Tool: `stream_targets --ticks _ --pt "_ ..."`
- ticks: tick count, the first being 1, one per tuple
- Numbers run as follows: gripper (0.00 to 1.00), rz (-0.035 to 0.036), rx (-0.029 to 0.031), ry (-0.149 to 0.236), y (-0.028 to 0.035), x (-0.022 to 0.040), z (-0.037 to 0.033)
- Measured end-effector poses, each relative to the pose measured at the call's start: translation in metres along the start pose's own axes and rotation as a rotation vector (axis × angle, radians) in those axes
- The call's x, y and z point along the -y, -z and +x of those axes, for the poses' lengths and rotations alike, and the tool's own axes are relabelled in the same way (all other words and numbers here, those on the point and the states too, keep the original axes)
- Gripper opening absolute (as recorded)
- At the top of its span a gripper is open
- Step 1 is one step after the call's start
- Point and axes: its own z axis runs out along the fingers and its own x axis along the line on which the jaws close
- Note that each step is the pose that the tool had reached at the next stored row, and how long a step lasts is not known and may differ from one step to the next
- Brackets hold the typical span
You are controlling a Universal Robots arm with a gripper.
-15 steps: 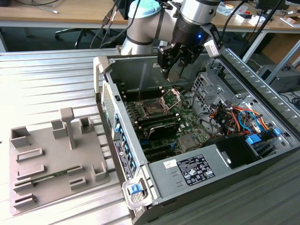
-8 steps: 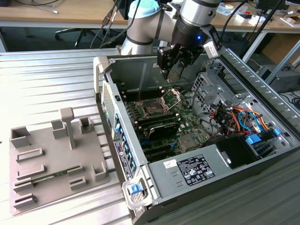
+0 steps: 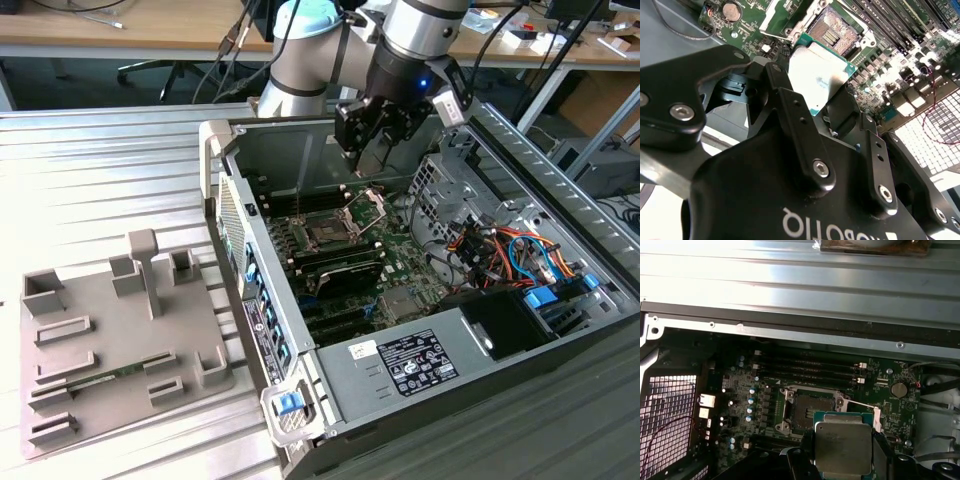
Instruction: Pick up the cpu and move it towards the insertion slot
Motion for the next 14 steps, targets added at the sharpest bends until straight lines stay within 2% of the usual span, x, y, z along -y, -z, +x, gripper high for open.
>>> stream_targets --ticks 14 --pt "0.55 0.0000 0.0000 0.000 -0.0064 0.0003 0.0000"
